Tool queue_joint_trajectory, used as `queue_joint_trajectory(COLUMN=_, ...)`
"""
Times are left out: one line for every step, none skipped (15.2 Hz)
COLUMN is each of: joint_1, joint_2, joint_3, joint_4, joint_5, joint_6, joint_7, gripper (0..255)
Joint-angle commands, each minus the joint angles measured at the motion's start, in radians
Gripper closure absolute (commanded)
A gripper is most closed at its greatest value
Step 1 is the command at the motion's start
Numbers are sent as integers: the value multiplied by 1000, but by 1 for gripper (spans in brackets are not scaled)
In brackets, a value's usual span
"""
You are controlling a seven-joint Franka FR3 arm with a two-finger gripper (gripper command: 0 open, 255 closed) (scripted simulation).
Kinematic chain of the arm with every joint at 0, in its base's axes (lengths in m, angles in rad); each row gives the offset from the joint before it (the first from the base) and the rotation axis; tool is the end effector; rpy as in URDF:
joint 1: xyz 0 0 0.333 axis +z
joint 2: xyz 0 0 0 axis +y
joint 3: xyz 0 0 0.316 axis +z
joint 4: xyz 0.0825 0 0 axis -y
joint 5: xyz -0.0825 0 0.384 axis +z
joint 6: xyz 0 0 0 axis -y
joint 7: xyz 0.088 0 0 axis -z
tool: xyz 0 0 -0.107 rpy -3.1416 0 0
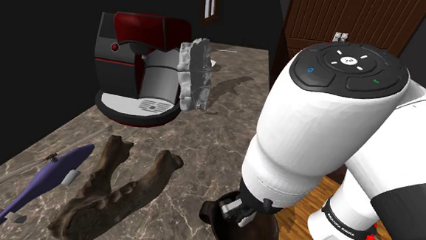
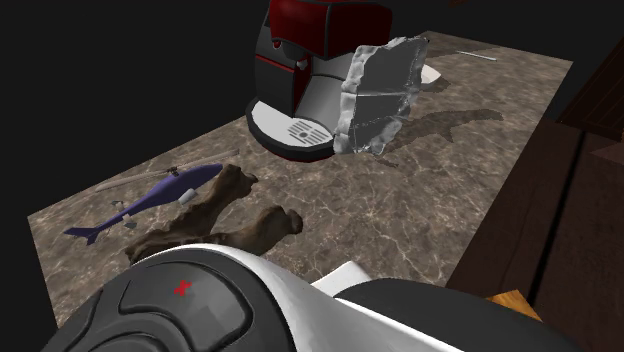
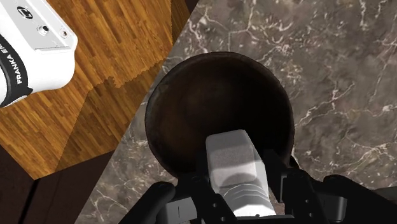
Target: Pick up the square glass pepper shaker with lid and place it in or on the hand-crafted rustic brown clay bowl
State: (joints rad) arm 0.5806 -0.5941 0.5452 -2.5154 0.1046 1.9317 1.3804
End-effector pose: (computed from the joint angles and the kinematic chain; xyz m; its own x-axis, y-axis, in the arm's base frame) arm 0.1534 0.3493 0.4473 0.9147 -0.3595 0.1848 -0.3793 -0.9214 0.0848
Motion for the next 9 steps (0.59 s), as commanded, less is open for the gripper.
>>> queue_joint_trajectory(joint_1=1, joint_2=3, joint_3=5, joint_4=-22, joint_5=3, joint_6=26, joint_7=3, gripper=255)
queue_joint_trajectory(joint_1=1, joint_2=7, joint_3=8, joint_4=-30, joint_5=3, joint_6=37, joint_7=5, gripper=255)
queue_joint_trajectory(joint_1=1, joint_2=7, joint_3=8, joint_4=-31, joint_5=3, joint_6=37, joint_7=5, gripper=255)
queue_joint_trajectory(joint_1=1, joint_2=7, joint_3=8, joint_4=-30, joint_5=3, joint_6=37, joint_7=5, gripper=255)
queue_joint_trajectory(joint_1=1, joint_2=7, joint_3=8, joint_4=-30, joint_5=3, joint_6=37, joint_7=5, gripper=255)
queue_joint_trajectory(joint_1=1, joint_2=7, joint_3=8, joint_4=-30, joint_5=3, joint_6=37, joint_7=5, gripper=255)
queue_joint_trajectory(joint_1=1, joint_2=7, joint_3=8, joint_4=-30, joint_5=3, joint_6=37, joint_7=5, gripper=255)
queue_joint_trajectory(joint_1=1, joint_2=7, joint_3=8, joint_4=-30, joint_5=3, joint_6=37, joint_7=5, gripper=255)
queue_joint_trajectory(joint_1=1, joint_2=7, joint_3=8, joint_4=-30, joint_5=3, joint_6=37, joint_7=5, gripper=255)
